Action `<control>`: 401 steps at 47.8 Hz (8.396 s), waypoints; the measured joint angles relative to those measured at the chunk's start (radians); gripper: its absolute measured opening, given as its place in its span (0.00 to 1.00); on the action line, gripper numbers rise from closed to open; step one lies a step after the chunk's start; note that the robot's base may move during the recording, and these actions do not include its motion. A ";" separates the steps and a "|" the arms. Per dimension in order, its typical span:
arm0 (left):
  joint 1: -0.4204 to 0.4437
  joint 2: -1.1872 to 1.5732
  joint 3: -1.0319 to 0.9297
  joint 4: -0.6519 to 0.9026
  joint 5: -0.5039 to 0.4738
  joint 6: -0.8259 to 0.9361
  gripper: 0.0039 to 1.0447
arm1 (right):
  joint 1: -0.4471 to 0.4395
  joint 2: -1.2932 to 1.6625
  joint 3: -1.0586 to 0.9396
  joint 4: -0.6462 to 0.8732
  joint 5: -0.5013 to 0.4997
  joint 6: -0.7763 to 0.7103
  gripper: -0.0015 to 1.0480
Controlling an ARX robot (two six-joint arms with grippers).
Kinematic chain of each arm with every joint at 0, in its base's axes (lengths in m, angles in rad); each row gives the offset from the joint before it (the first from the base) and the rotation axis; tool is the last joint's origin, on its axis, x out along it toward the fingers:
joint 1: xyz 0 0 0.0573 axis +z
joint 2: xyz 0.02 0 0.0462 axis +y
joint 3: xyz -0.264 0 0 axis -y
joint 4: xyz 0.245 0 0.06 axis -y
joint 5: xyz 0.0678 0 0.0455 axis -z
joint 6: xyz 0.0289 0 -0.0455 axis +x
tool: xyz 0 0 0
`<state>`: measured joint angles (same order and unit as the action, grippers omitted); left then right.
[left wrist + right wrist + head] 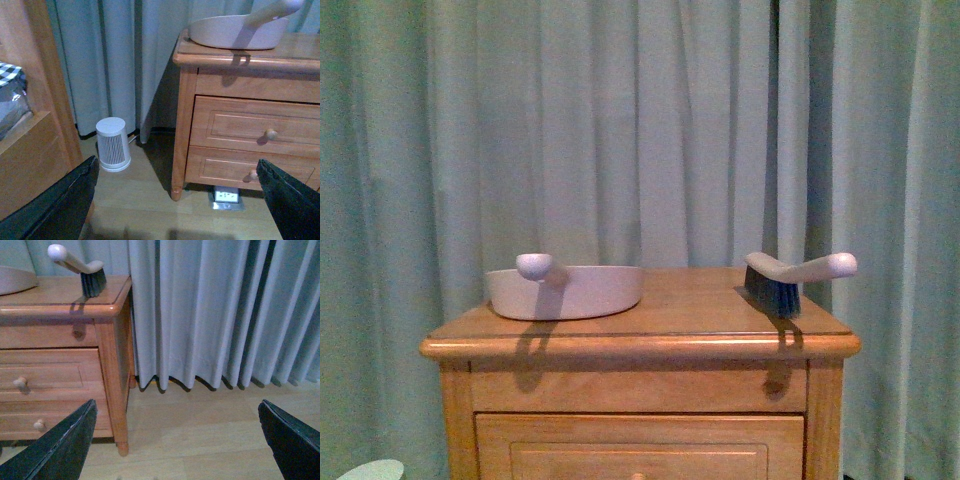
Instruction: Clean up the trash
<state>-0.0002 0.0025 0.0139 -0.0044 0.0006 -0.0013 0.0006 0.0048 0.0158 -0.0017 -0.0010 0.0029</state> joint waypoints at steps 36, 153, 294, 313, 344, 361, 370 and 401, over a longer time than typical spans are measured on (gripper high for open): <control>0.000 0.000 0.000 0.000 -0.001 0.000 0.93 | 0.000 0.000 0.000 0.000 0.000 0.000 0.93; -0.352 2.097 1.659 -0.487 -0.240 -0.168 0.93 | 0.000 0.000 0.000 0.000 0.000 0.000 0.93; -0.180 0.729 0.529 0.588 -0.127 0.101 0.26 | 0.306 1.052 0.669 -0.068 0.317 0.112 0.93; -0.180 0.729 0.529 0.588 -0.128 0.101 0.26 | 0.342 1.655 1.218 -0.331 0.277 0.268 0.93; -0.180 0.729 0.529 0.588 -0.129 0.101 0.26 | 0.405 2.054 1.548 -0.476 0.267 0.477 0.76; -0.180 0.729 0.529 0.588 -0.129 0.101 0.26 | 0.386 2.056 1.548 -0.447 0.246 0.473 0.19; -0.180 0.729 0.529 0.588 -0.129 0.101 0.26 | 0.383 2.027 1.507 -0.392 0.263 0.438 0.19; -0.180 0.729 0.529 0.588 -0.129 0.101 0.26 | 0.580 0.945 0.630 0.386 0.549 -0.208 0.19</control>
<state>-0.1802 0.7319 0.5430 0.5838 -0.1287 0.0994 0.5808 0.9501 0.6460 0.3843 0.5476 -0.2050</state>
